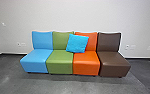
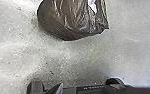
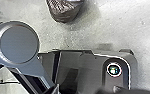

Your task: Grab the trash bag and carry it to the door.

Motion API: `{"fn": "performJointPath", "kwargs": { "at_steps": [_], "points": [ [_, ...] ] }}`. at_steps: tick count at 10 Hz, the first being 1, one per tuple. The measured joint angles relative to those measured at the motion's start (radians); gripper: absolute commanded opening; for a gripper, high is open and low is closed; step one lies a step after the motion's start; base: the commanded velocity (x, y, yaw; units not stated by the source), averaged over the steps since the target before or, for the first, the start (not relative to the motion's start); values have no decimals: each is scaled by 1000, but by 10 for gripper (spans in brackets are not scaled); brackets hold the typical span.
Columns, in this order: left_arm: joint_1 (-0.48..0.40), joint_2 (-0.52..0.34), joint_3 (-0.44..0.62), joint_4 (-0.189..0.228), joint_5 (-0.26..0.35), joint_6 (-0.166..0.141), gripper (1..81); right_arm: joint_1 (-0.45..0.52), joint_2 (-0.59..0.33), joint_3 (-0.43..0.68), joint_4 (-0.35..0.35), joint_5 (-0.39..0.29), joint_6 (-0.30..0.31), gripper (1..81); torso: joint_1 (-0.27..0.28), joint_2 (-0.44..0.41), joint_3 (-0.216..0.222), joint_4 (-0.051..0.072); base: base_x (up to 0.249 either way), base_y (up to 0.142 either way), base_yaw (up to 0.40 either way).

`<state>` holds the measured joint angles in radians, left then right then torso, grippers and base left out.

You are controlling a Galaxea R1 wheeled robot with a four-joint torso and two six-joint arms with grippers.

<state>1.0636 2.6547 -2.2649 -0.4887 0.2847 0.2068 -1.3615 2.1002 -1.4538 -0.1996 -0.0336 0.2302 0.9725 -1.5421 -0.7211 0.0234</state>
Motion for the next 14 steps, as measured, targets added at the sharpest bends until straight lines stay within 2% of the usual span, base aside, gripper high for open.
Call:
{"fn": "performJointPath", "kwargs": {
  "at_steps": [5,7,9,12,14],
  "points": [
    [-50,44,-58,-16,39,-3,811,107,-6,50,-3,-154,27,811,112,-179,-1,0,0,0,0],
    [-63,66,-105,-18,59,-24,811,143,-9,68,-3,-193,43,811,158,-257,-5,0,0,0,0],
    [-80,91,-151,-18,88,-26,811,159,-31,87,-3,-201,54,811,201,-325,-41,0,0,0,0],
    [-115,97,-160,-27,99,-29,811,210,-105,150,-4,-210,91,811,268,-431,-119,0,0,0,0],
    [-120,98,-160,-36,112,-29,811,269,-176,210,-3,-214,121,811,305,-490,-133,0,0,0,0]
  ]
}}
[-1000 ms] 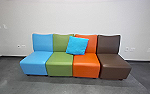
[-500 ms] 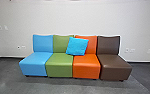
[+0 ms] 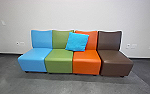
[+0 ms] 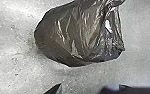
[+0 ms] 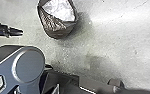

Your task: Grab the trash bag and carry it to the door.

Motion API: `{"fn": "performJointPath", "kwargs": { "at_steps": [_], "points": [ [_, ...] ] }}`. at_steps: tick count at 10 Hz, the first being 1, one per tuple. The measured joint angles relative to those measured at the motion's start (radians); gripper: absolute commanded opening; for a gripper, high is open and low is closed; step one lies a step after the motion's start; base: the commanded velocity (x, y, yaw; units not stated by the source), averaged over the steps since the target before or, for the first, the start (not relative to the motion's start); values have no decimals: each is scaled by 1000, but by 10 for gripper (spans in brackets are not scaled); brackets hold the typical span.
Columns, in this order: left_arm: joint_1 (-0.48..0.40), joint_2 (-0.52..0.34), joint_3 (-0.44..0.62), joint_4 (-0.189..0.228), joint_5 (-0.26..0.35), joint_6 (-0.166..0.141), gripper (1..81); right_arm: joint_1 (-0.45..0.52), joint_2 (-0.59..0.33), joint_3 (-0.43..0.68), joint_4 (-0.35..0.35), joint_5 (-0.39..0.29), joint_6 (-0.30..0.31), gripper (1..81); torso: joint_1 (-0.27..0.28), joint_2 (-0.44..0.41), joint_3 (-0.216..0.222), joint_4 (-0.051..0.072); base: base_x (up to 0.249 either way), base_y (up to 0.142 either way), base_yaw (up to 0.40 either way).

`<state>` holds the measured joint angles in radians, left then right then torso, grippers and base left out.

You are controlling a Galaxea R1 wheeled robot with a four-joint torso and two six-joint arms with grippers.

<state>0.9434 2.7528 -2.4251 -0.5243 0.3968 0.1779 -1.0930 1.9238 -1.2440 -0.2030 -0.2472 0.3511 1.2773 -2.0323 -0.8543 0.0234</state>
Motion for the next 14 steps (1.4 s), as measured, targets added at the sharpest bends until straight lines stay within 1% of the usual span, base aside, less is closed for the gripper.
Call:
{"fn": "performJointPath", "kwargs": {
  "at_steps": [1,3,5,7,8,9,11,13,14],
  "points": [
    [-3,3,0,-3,1,0,811,30,-34,22,0,-6,19,811,22,-35,-1,0,0,0,0],
    [-19,12,0,-39,3,0,811,101,-97,96,1,-8,65,811,66,-107,-1,0,0,0,0],
    [-26,20,-5,-68,3,-1,811,152,-101,144,1,-9,116,811,111,-179,-2,0,0,0,0],
    [-30,25,-26,-92,10,0,811,175,-102,150,1,-55,139,811,150,-243,-7,0,0,0,0],
    [-45,23,-35,-104,11,-1,811,185,-107,168,1,-68,141,811,166,-268,-24,0,0,0,0],
    [-70,23,-38,-108,12,-1,811,199,-105,191,-1,-74,144,811,184,-297,-51,0,0,0,0],
    [-108,28,-38,-113,24,-1,811,226,-104,218,0,-91,144,811,228,-367,-117,0,0,0,0],
    [-148,31,-39,-113,53,-1,811,229,-103,219,0,-95,145,811,274,-440,-186,0,0,0,0],
    [-184,32,-38,-113,65,-2,811,229,-100,219,0,-95,144,811,297,-476,-221,0,0,0,0]
  ]
}}
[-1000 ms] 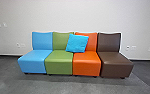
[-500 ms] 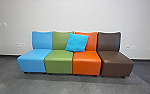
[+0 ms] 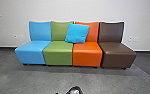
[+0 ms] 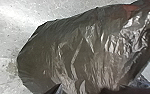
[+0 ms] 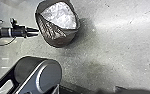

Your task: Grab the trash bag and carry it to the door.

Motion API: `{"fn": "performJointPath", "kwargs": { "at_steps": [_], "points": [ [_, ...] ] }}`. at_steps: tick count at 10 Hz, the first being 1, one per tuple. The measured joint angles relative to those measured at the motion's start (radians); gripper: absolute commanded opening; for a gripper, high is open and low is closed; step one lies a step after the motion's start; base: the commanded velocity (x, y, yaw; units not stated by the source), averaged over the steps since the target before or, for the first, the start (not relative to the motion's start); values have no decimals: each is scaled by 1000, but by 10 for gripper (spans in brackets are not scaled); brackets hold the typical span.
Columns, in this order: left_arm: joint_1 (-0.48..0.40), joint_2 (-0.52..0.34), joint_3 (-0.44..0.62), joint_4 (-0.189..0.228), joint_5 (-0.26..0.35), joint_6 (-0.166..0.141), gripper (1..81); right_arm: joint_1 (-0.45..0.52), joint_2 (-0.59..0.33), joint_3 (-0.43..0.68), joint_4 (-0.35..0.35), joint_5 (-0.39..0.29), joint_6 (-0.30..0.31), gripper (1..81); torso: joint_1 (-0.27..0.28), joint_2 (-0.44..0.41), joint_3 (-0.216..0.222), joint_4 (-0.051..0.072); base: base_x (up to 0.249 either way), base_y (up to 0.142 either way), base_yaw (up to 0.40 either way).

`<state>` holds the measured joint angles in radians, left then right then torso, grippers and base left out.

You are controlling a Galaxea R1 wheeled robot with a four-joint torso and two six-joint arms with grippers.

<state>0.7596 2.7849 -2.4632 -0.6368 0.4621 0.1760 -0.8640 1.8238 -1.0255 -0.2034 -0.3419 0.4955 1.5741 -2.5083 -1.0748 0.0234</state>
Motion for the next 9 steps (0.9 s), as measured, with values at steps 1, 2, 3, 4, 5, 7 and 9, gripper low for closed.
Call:
{"fn": "performJointPath", "kwargs": {
  "at_steps": [1,2,3,4,5,7,9],
  "points": [
    [-39,0,0,0,16,-11,811,0,0,0,0,0,0,811,23,-36,-34,0,0,0,0],
    [-74,0,0,0,31,-20,811,0,1,0,-1,0,0,811,45,-72,-68,0,0,0,0],
    [-93,5,-4,1,46,-24,811,0,2,-1,-1,1,0,811,67,-107,-102,0,0,0,0],
    [-92,16,-18,1,52,-24,811,0,7,-4,-2,0,0,811,91,-141,-136,0,0,0,0],
    [-87,33,-43,3,59,-24,811,0,23,-6,-2,-9,0,811,112,-155,-158,0,0,0,0],
    [-92,72,-92,13,62,-24,811,24,37,-11,-1,-26,1,811,143,-161,-171,0,0,0,0],
    [-70,122,-152,26,62,-24,811,25,47,-17,0,-39,3,811,153,-169,-169,0,0,0,0]
  ]
}}
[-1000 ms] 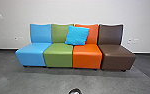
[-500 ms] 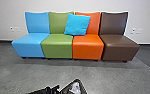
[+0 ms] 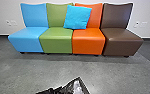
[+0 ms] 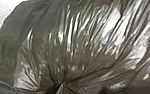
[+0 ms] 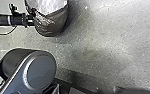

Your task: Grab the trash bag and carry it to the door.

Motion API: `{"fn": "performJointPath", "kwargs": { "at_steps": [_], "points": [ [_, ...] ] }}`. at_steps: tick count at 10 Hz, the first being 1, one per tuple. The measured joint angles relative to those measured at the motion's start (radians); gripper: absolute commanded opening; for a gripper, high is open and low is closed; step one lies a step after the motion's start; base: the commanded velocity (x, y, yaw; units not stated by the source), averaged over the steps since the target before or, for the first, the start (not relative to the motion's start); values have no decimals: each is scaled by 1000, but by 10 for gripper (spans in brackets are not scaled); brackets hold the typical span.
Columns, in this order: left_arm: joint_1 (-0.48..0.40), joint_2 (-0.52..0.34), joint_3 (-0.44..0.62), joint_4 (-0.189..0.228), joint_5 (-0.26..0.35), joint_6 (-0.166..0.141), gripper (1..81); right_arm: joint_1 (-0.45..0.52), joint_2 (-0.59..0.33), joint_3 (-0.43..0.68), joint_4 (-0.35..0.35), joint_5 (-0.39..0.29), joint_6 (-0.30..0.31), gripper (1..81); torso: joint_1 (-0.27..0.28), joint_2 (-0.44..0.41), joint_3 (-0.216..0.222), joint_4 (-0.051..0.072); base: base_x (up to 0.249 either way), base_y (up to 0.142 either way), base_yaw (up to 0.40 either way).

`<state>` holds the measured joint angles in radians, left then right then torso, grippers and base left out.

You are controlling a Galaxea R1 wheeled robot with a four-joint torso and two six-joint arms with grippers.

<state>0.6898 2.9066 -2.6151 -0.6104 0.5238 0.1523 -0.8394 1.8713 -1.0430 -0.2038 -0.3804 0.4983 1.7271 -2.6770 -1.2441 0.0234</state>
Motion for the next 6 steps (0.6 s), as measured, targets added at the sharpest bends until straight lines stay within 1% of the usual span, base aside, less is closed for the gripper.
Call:
{"fn": "performJointPath", "kwargs": {
  "at_steps": [2,3,5,6],
  "points": [
    [11,39,-69,1,0,0,811,-3,0,-1,0,-10,0,811,4,-6,0,0,0,0,0],
    [19,54,-90,1,-10,0,811,-3,2,-1,0,-9,0,811,4,-7,0,0,0,0,0],
    [56,70,-97,1,-80,4,811,-3,3,-1,0,-16,1,811,4,-7,0,0,0,0,0],
    [78,78,-97,1,-127,4,811,-3,3,-1,0,-17,1,811,4,-7,0,0,0,0,0]
  ]
}}
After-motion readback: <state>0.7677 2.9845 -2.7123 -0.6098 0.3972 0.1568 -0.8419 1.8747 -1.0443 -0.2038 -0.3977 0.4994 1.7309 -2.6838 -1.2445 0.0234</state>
